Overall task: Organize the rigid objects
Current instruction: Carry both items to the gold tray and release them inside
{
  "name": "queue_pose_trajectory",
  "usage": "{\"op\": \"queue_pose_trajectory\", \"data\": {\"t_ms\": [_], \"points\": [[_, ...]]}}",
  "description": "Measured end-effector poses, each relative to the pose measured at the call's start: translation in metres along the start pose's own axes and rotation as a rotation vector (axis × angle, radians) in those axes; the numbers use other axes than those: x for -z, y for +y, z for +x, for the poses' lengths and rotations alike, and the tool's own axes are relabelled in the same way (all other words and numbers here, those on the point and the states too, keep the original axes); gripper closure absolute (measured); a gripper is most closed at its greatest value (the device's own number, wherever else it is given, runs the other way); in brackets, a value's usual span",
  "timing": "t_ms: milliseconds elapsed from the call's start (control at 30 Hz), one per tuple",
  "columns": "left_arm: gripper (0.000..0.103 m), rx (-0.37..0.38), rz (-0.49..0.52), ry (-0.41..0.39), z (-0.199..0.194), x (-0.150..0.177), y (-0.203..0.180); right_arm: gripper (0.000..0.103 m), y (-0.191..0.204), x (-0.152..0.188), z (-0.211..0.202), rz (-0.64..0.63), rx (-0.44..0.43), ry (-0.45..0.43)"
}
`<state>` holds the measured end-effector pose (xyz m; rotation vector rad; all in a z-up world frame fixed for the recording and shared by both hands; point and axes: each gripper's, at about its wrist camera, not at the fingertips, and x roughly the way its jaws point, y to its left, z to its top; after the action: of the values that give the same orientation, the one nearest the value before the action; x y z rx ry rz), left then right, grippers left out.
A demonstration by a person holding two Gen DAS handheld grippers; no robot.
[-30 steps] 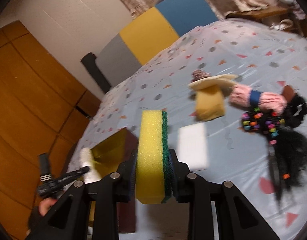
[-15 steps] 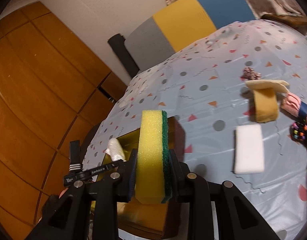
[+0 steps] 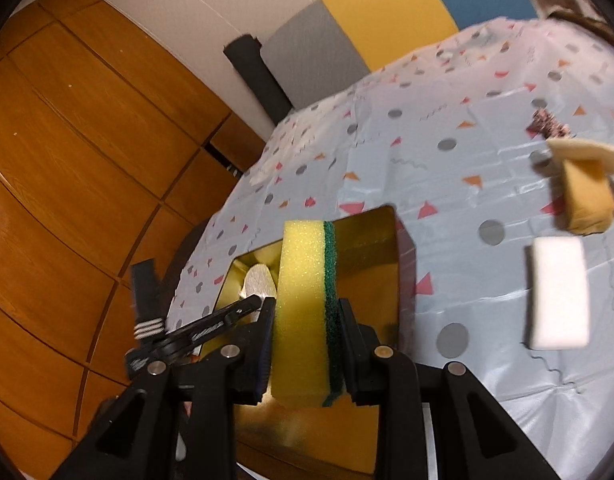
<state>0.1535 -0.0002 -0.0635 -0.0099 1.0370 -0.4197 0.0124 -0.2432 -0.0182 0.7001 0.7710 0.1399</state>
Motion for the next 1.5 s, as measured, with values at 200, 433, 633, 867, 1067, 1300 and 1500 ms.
{"op": "queue_pose_trajectory", "data": {"t_ms": [200,433,633,867,1067,1300,1500], "points": [[0.059,0.006,-0.095,-0.066,-0.037,0.025,0.011,0.074,-0.001,-0.008,0.043,0.038,-0.015,0.074],[0.058,0.034,-0.154,-0.099,-0.063,0.058,0.018,0.074,0.007,-0.023,0.092,0.002,-0.001,0.151],[0.058,0.035,-0.148,-0.076,-0.067,0.070,0.012,0.074,0.009,-0.031,0.137,0.018,-0.022,0.232],[0.058,0.013,-0.157,-0.091,-0.072,0.073,0.011,0.056,0.034,-0.032,0.155,-0.196,0.110,0.221],[0.058,-0.016,-0.166,-0.097,-0.072,0.073,0.014,0.034,0.048,-0.028,0.140,-0.388,0.254,0.174],[0.058,-0.016,-0.181,-0.091,-0.071,0.076,0.012,0.034,0.066,-0.017,0.112,-0.562,0.340,0.113],[0.058,0.051,-0.160,-0.064,-0.068,0.081,-0.006,0.034,0.075,-0.003,0.079,-0.612,0.378,0.064]]}}
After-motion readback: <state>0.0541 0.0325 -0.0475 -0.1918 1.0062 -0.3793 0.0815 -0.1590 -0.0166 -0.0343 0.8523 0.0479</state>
